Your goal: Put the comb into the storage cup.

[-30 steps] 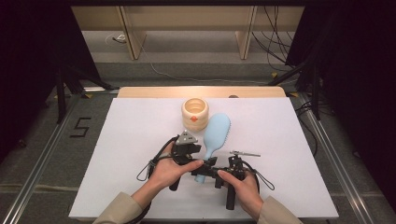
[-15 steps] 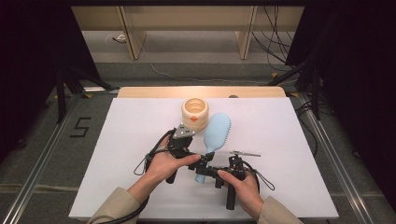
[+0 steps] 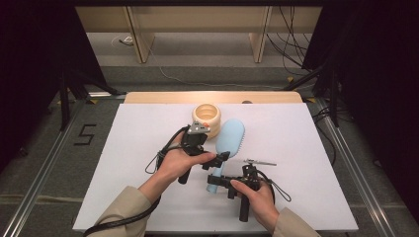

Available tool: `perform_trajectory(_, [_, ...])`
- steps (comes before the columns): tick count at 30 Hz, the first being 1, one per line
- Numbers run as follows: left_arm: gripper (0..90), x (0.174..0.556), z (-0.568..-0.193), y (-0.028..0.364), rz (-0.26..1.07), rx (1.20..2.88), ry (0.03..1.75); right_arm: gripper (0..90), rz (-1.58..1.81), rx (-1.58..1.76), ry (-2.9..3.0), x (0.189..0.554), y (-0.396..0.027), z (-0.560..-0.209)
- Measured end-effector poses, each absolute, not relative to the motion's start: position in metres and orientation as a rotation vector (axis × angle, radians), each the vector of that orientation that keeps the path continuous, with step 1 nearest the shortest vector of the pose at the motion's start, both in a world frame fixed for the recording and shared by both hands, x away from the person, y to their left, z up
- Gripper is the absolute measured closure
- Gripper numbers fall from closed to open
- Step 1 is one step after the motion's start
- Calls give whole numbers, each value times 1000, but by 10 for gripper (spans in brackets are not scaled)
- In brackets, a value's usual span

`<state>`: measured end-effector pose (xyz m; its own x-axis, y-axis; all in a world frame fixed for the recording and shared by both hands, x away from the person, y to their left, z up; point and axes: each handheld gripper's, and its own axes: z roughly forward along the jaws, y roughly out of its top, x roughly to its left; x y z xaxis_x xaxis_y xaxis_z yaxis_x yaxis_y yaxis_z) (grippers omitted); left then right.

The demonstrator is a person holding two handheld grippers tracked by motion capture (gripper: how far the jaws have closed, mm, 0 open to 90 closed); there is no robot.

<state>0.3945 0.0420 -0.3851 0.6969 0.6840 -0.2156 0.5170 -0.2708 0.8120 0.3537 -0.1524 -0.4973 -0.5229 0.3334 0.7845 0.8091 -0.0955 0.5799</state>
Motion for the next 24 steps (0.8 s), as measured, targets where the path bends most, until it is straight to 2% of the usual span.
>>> perform_trajectory(24, [2, 411, -378, 30, 220, 1952, 935, 658, -1658, -1242, -1793, 354, -152, -498])
